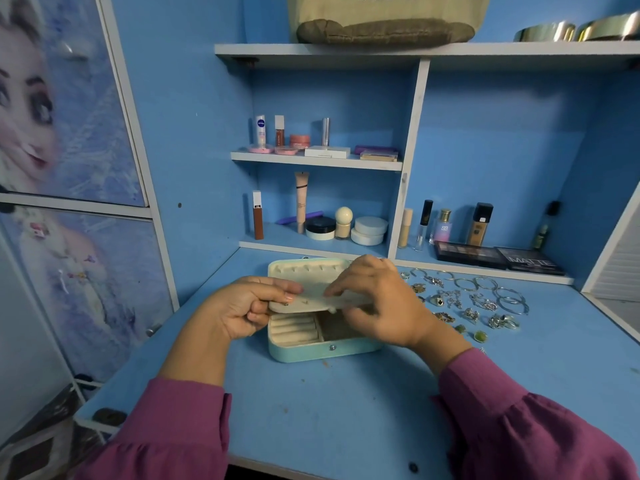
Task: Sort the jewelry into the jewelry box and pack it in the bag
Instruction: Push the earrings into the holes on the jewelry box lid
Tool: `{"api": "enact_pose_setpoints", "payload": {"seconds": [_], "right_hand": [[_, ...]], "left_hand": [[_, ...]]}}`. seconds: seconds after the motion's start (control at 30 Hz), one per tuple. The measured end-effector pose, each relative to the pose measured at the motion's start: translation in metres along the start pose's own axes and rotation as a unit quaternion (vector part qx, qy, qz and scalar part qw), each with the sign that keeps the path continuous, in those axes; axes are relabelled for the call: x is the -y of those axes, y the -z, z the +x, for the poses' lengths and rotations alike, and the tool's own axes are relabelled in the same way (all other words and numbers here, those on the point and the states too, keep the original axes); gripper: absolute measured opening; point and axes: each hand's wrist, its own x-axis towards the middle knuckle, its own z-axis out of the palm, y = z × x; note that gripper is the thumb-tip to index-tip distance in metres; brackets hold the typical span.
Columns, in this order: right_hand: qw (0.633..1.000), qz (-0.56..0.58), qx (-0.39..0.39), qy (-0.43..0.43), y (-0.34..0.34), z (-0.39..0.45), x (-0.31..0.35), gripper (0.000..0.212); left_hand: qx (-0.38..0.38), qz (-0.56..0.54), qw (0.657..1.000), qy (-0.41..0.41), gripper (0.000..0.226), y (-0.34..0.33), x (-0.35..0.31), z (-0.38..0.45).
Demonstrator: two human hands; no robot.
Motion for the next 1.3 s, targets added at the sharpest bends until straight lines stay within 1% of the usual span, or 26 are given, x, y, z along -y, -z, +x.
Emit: {"api": "enact_pose_setpoints", "payload": {"seconds": [0.03,0.1,0.13,0.17,0.3,0.4,0.5,0.63,0.83,1.17,1.3], "right_hand": [[0.999,0.046,-0.004,-0.025,0.005,-0.003,-0.003,0.035],[0.986,0.126,-0.026,-0.101,0.016,-0.009,-0.009,0.027],[0.976,0.153,-0.032,-0.151,0.020,-0.013,-0.013,0.021],[0.967,0.163,-0.024,-0.196,0.025,-0.017,-0.018,0.019],[0.943,0.096,0.074,-0.311,0.038,-0.031,-0.045,0.015],[0.926,0.080,0.126,-0.347,0.050,-0.037,-0.051,0.014],[0.909,0.060,0.158,-0.381,0.053,-0.040,-0.053,0.007],[0.904,0.036,0.183,-0.385,0.049,-0.039,-0.053,0.012],[0.907,0.019,0.189,-0.376,0.044,-0.040,-0.055,0.007],[0.909,-0.042,0.222,-0.350,0.042,-0.037,-0.052,0.011],[0.910,-0.047,0.224,-0.347,0.040,-0.039,-0.053,0.005]], "left_hand": [[0.002,0.006,1.000,-0.002,0.023,0.000,0.000,0.000],[0.004,0.019,1.000,-0.006,0.023,0.000,0.000,0.000],[0.004,0.025,1.000,-0.008,0.024,0.001,0.001,0.001],[0.005,0.030,0.999,-0.009,0.026,0.001,0.001,0.002],[0.016,0.048,0.999,-0.013,0.030,0.003,0.002,0.003],[0.019,0.049,0.999,-0.013,0.028,0.004,0.001,0.003],[0.019,0.051,0.998,-0.012,0.028,0.004,0.001,0.003],[0.020,0.050,0.998,-0.011,0.028,0.005,0.002,0.004],[0.018,0.049,0.999,-0.016,0.029,0.004,0.003,0.004],[0.020,0.040,0.999,-0.015,0.027,0.005,0.003,0.005],[0.022,0.039,0.999,-0.014,0.026,0.005,0.003,0.005]]}}
